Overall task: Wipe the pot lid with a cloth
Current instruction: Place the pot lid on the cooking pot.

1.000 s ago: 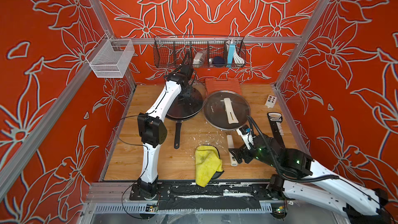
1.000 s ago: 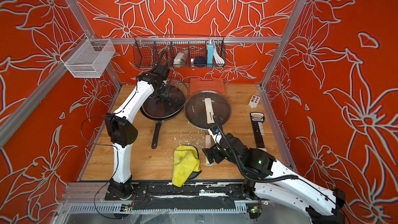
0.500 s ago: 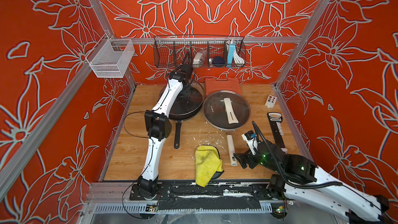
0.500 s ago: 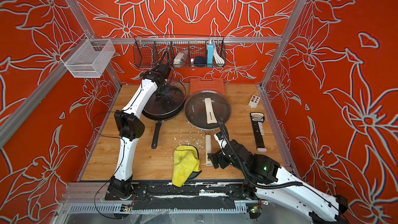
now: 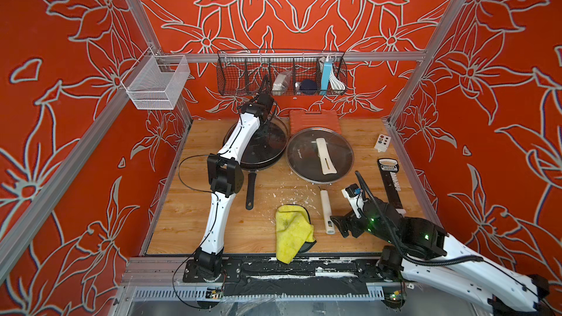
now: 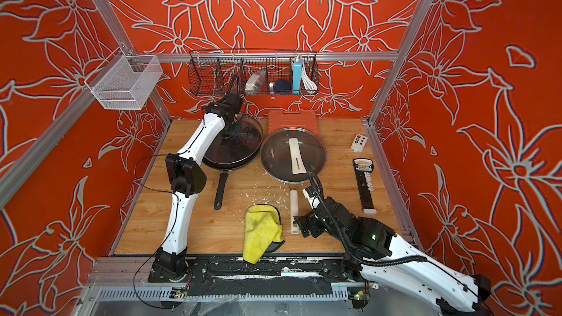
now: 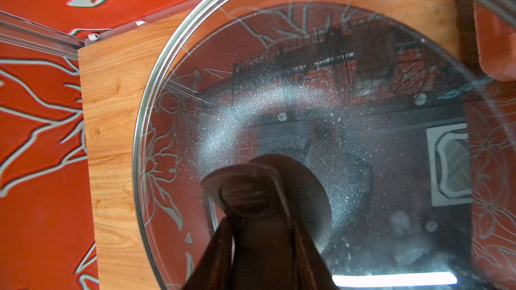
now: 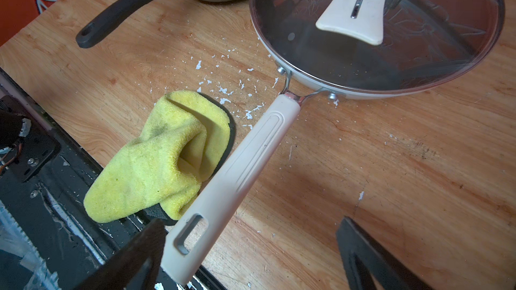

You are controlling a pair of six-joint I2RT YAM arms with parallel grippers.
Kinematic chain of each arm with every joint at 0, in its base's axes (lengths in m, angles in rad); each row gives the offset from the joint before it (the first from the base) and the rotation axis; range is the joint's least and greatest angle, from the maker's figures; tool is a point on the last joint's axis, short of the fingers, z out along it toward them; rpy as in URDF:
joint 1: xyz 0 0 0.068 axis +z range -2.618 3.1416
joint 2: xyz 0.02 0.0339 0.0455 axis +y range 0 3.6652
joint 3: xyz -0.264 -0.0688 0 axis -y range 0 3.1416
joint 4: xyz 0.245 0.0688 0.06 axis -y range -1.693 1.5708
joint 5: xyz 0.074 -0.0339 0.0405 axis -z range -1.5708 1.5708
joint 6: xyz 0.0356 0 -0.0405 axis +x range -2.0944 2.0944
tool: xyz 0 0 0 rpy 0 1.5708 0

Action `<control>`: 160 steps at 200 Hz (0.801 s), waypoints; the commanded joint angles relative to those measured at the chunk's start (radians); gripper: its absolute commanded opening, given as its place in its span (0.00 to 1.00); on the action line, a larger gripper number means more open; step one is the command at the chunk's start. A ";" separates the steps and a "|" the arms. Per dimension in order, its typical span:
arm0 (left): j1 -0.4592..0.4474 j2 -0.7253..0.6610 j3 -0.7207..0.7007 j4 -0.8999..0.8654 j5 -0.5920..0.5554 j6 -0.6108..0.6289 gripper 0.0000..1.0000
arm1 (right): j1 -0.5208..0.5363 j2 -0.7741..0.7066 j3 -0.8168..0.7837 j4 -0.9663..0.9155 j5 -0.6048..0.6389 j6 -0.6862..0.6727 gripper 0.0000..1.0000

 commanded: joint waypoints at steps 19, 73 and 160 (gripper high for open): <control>0.003 -0.036 -0.030 0.077 -0.067 -0.006 0.00 | 0.002 0.004 0.015 -0.020 0.029 0.022 0.98; -0.020 -0.032 -0.039 0.050 -0.118 0.005 0.00 | 0.002 0.001 0.012 -0.017 0.029 0.021 0.98; -0.049 -0.050 -0.103 0.039 -0.168 0.010 0.00 | 0.002 -0.017 0.010 -0.015 0.025 0.021 0.98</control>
